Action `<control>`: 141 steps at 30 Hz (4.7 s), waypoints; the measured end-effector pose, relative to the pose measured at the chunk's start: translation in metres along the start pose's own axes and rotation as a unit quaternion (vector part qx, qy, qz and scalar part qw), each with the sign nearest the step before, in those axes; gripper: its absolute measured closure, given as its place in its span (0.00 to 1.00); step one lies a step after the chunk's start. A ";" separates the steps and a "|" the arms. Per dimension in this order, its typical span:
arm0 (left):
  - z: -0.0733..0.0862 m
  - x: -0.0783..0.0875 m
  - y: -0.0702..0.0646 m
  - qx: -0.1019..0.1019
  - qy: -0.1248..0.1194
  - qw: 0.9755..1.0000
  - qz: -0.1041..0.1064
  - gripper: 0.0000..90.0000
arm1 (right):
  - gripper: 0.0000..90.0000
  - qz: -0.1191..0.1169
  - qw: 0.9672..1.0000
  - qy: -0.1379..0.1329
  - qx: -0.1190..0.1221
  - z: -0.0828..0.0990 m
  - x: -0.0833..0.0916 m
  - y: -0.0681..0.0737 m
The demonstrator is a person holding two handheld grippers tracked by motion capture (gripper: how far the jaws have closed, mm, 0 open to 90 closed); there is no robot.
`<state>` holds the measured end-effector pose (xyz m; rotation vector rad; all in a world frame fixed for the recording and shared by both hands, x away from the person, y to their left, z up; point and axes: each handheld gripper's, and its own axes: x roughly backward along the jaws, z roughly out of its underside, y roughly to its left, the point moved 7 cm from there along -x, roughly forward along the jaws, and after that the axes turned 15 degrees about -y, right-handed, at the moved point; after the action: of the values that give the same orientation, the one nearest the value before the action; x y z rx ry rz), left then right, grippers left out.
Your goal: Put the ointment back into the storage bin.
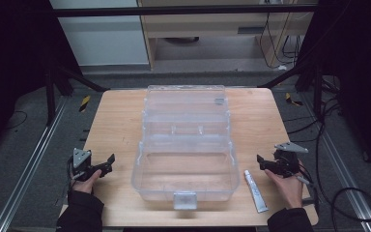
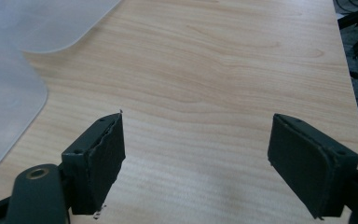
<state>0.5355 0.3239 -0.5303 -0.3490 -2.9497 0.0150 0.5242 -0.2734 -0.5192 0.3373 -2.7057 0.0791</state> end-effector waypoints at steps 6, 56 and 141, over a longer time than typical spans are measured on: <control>0.000 0.000 0.000 -0.001 -0.001 1.000 0.000 0.03 | 0.22 -0.024 1.000 0.010 -0.004 -0.006 0.009 0.009; 0.000 0.000 -0.001 -0.003 0.000 1.000 0.006 0.03 | 0.49 -0.074 0.983 0.168 0.028 -0.042 0.038 0.059; 0.000 0.000 -0.001 -0.002 0.001 1.000 0.007 0.03 | 0.78 -0.104 0.935 0.332 0.063 0.016 0.022 0.076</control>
<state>0.5356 0.3225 -0.5305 -0.3696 -2.9461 0.0094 0.4799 -0.2063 -0.5252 0.5244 -1.9872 0.2565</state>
